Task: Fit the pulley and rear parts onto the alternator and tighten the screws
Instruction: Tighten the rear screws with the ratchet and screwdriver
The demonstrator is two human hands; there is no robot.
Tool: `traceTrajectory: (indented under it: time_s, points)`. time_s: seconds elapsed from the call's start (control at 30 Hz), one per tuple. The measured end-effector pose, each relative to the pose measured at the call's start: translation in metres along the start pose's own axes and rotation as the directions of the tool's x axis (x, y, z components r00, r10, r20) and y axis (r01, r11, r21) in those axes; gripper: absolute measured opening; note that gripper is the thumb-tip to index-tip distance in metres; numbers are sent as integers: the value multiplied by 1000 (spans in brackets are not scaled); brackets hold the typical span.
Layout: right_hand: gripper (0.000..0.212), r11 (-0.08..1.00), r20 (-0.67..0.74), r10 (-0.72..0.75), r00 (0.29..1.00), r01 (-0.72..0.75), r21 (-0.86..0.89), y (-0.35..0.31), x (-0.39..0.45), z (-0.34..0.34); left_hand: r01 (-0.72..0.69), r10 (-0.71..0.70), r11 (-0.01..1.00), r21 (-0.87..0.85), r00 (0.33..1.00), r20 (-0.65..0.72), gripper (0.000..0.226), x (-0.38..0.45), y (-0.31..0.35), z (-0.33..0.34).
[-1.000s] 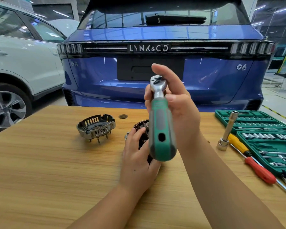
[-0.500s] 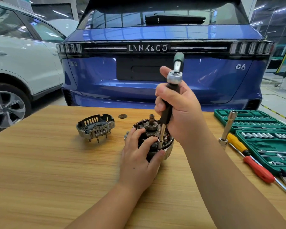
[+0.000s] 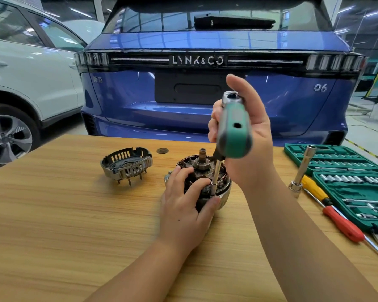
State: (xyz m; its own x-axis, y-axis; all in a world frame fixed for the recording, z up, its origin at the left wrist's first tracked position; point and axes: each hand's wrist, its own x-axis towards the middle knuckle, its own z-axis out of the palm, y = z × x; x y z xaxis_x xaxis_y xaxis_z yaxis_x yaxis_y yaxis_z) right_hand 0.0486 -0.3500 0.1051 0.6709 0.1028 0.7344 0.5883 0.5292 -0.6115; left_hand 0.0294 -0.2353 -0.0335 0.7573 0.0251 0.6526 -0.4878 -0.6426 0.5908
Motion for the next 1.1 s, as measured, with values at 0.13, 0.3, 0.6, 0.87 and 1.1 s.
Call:
traceTrajectory:
  time_s: [0.13,0.3,0.6,0.87,1.1]
  points:
    - [40,984,129,96,987,-114,135,-5,-1,2,-7,7,1000,17,1000,17,48,0,2,-2]
    - [35,989,-140,125,982,-135,-58,-8,0,12,-48,48,998,49,999,-3,49,-2,3,-1]
    - [31,965,-58,262,963,-260,42,-8,3,-2,-52,52,998,39,999,-8,49,-1,-1,0]
    - [46,987,30,-59,998,63,-149,3,2,0,-10,9,999,-30,1000,-30,49,0,-2,2]
    - [26,995,62,58,996,-53,-84,-2,-2,9,12,-12,997,-75,1000,-2,50,0,-2,2]
